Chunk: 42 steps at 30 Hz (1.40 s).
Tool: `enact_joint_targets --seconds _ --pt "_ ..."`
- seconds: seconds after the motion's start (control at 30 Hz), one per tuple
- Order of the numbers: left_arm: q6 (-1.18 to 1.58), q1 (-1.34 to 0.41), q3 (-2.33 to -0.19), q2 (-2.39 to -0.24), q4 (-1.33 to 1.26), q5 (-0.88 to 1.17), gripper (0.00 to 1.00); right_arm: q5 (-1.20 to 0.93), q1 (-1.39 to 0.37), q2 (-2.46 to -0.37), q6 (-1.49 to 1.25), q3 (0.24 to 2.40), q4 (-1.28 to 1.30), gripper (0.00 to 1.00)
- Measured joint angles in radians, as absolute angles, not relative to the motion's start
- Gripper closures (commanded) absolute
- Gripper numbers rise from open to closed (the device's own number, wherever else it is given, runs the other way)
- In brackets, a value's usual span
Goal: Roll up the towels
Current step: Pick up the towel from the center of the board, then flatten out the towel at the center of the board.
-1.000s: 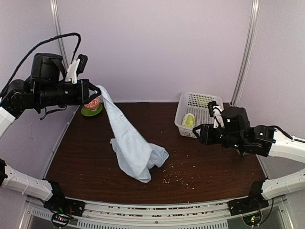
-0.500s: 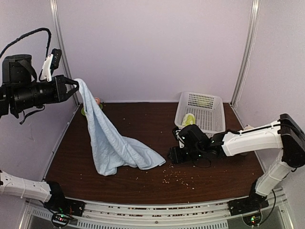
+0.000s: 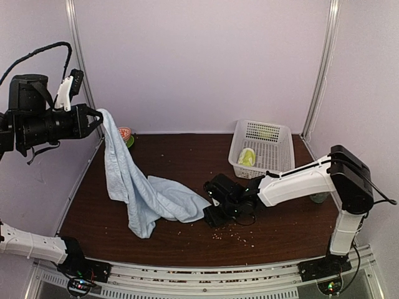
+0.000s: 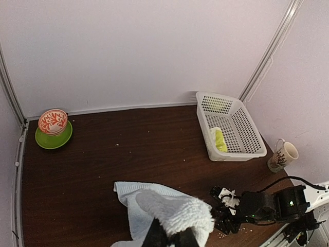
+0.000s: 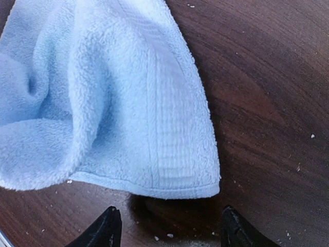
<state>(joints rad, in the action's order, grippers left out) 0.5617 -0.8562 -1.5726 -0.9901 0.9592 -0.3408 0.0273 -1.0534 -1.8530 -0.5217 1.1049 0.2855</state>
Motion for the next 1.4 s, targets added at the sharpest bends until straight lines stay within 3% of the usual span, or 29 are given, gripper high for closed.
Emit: enact_joint_targets --seconds 0.23,0.3,0.6,0.77,0.9,1.13,1.27,1.4 --pt "0.551 -0.856 -1.573 -0.993 0.962 -0.346 1.0 0.113 -1.053 -1.965 -0.528 1.238 0.385 0.34" --pt "0.551 -0.856 -1.573 -0.992 0.964 -0.346 1.0 0.139 -1.053 -1.994 -0.527 1.276 0.401 0.38" --pt "0.551 -0.856 -1.558 -0.962 0.972 -0.345 1.0 0.165 -1.048 -2.06 -0.523 1.37 0.412 1.0" --pt "0.551 -0.856 -1.538 -0.939 0.978 -0.343 1.0 0.207 -1.042 -1.959 -0.529 1.27 0.439 1.0" --pt "0.548 -0.856 -1.517 -0.926 0.976 -0.311 1.0 0.212 -1.038 -1.635 -0.516 1.133 0.525 1.0" --pt "0.519 -0.856 -1.395 -0.898 0.867 -0.182 1.0 0.139 -1.04 -1.076 -0.472 1.156 0.589 1.0" --pt "0.505 -0.856 -1.205 -0.864 0.757 -0.162 1.0 0.209 -1.037 -0.971 -0.487 1.133 0.64 1.0" --pt "0.507 -0.856 -0.974 -0.861 0.649 -0.16 1.0 0.29 -1.037 -0.965 -0.548 0.944 0.66 1.0"
